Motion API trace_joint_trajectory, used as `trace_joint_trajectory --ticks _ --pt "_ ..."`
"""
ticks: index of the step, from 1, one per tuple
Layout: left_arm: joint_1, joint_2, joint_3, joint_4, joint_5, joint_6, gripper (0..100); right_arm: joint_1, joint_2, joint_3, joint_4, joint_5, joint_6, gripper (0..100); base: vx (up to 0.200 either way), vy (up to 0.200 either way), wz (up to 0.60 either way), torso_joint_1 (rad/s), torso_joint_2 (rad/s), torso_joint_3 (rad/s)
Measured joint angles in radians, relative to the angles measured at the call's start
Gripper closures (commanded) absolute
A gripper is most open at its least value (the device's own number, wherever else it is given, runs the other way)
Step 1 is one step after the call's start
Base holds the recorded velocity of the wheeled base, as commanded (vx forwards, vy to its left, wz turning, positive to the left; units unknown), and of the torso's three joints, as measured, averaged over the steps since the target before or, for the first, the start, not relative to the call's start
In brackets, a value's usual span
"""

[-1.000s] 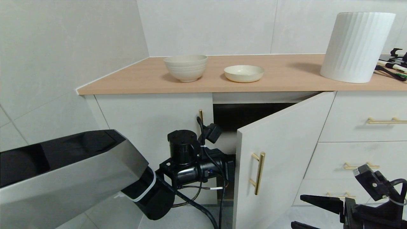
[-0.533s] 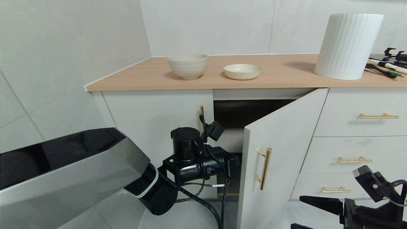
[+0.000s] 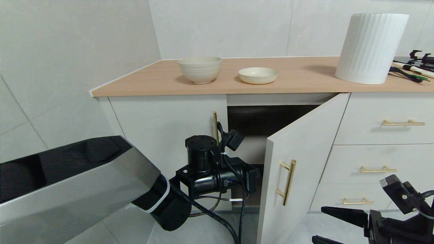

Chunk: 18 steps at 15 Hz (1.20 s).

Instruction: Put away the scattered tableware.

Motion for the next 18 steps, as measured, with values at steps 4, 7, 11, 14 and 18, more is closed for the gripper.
trace_joint_trajectory --ticks 4,7,11,14,18 --pt "-0.001 0.011 -0.066 0.069 -0.003 -0.001 100 0.0 -0.001 0.0 0.0 0.001 0.001 0 -0.05 0.0 0.0 0.001 0.0 0.001" --pt "0.003 0.031 -0.121 0.099 -0.001 -0.033 100 0.0 -0.002 0.0 0.001 0.0 0.001 0 0.0 0.0 0.0 0.0 0.0 0.0" --pt "-0.001 0.039 -0.152 0.123 -0.001 -0.038 100 0.0 -0.002 0.0 0.0 0.002 0.001 0 0.0 0.0 0.0 0.0 0.0 0.0" --pt "-0.04 0.035 -0.17 0.152 0.002 -0.037 100 0.004 -0.009 0.0 0.0 0.005 0.003 0 0.0 0.0 0.0 0.0 0.0 0.0" --pt "-0.2 -0.025 -0.181 0.186 -0.005 -0.038 100 0.006 -0.077 0.0 0.005 0.037 0.025 0 0.0 0.0 0.0 0.0 0.0 0.0"
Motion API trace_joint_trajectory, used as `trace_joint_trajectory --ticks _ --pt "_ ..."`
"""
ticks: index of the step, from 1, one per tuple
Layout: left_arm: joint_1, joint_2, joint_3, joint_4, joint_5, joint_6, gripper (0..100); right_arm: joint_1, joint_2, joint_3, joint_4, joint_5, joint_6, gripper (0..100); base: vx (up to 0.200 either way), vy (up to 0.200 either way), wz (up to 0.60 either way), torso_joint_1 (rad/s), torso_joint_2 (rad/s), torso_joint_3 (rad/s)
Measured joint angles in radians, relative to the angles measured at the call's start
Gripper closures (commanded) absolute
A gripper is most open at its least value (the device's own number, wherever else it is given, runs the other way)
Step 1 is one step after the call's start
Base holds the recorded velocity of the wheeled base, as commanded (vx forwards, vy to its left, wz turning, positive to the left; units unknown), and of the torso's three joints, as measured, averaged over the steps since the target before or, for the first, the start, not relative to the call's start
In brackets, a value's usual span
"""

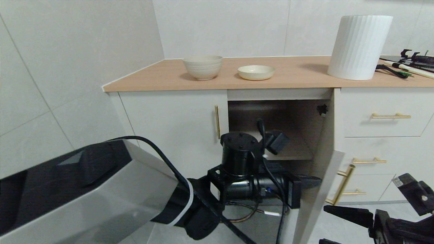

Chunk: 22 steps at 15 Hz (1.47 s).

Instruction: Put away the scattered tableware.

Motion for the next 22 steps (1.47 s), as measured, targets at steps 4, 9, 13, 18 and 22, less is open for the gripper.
trace_joint_trajectory --ticks 4,9,13,18,22 --pt "0.026 -0.104 0.193 -0.073 0.009 0.001 100 0.0 -0.074 0.0 0.044 0.081 0.018 0 0.0 0.0 0.0 0.0 0.0 0.0" --pt "0.248 -0.282 0.434 -0.144 0.038 0.018 100 -0.003 0.029 -0.085 0.047 0.019 -0.004 0 0.0 0.0 0.0 0.0 0.0 0.0" --pt "0.427 -0.512 0.482 0.166 0.105 0.025 100 0.0 0.249 -0.319 0.075 -0.241 -0.123 0 0.0 0.0 0.0 0.0 0.0 0.0" --pt "0.611 -0.804 0.395 0.673 0.171 0.064 100 0.007 0.304 -0.736 0.62 -0.325 -0.146 0 0.0 0.0 0.0 0.0 0.0 0.0" --pt "0.65 -0.874 0.357 0.739 0.451 0.174 0 0.01 0.259 -0.89 0.787 -0.376 -0.127 0 0.0 0.0 0.0 0.0 0.0 0.0"
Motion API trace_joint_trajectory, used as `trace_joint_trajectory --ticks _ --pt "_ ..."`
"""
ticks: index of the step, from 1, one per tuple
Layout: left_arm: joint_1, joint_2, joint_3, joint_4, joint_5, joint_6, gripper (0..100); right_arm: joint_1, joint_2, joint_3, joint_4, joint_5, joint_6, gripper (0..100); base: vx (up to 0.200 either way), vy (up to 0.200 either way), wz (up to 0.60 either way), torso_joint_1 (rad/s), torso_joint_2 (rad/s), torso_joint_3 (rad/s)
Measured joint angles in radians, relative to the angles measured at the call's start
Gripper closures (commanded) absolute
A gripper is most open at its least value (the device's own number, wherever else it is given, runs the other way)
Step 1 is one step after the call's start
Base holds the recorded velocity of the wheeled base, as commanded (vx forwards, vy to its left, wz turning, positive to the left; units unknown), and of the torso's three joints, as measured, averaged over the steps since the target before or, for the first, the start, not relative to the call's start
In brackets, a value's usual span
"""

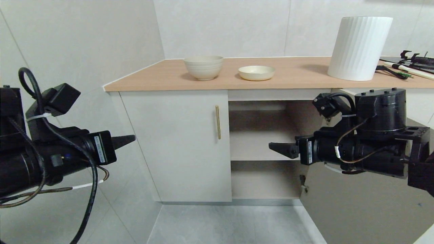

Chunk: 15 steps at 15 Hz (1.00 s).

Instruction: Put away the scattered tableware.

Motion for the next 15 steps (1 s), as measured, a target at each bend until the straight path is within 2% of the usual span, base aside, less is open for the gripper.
trace_joint_trajectory --ticks 4,11,15 --pt "0.019 -0.017 -0.004 0.0 0.008 0.003 0 0.001 -0.026 -0.013 0.006 -0.047 0.002 0 0.0 0.0 0.0 0.0 0.0 0.0" --pt "0.024 -0.04 -0.008 -0.006 0.009 0.004 0 0.002 -0.034 -0.012 0.008 -0.051 0.001 0 0.0 0.0 0.0 0.0 0.0 0.0" --pt "0.036 -0.045 -0.022 0.005 0.01 0.004 0 0.002 -0.036 -0.009 0.007 -0.05 0.001 0 0.2 0.0 0.0 0.0 0.0 0.001"
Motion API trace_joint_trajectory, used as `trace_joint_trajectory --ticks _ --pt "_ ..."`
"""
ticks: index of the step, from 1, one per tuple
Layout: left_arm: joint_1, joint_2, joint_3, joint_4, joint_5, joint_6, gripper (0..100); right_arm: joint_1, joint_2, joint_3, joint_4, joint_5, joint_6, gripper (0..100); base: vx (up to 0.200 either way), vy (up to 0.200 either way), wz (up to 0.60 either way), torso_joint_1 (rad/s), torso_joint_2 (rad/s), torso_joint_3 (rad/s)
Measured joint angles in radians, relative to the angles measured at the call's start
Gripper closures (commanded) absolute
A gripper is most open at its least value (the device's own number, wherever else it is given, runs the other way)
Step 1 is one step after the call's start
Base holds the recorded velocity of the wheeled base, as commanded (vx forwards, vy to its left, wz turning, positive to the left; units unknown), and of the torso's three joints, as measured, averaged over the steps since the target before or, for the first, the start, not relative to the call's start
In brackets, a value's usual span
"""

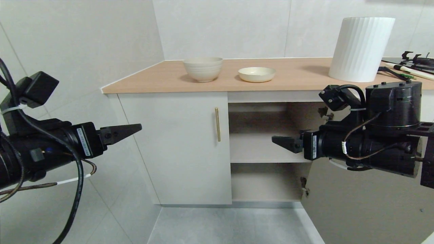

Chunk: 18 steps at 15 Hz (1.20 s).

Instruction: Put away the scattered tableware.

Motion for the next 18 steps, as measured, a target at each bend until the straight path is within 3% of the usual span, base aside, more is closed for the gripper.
trace_joint_trajectory --ticks 3,12,15,18 --pt "0.005 0.002 -0.004 0.0 -0.001 -0.001 0 0.0 0.0 0.0 0.0 0.0 0.0 0 0.2 0.0 0.0 0.007 0.01 0.001" --pt "0.002 -0.016 -0.001 -0.002 -0.003 0.015 0 -0.003 0.01 -0.002 0.0 0.0 0.001 0 0.0 0.0 0.0 0.0 0.0 0.0" --pt "0.002 -0.016 -0.001 0.0 -0.008 0.011 0 -0.002 0.014 -0.001 0.0 0.001 0.0 0 0.0 0.2 0.0 -0.001 0.0 0.002" --pt "-0.009 -0.018 0.006 0.001 -0.006 0.014 0 -0.001 0.012 0.0 0.001 -0.001 0.001 0 0.0 0.0 0.0 0.0 0.0 0.0"
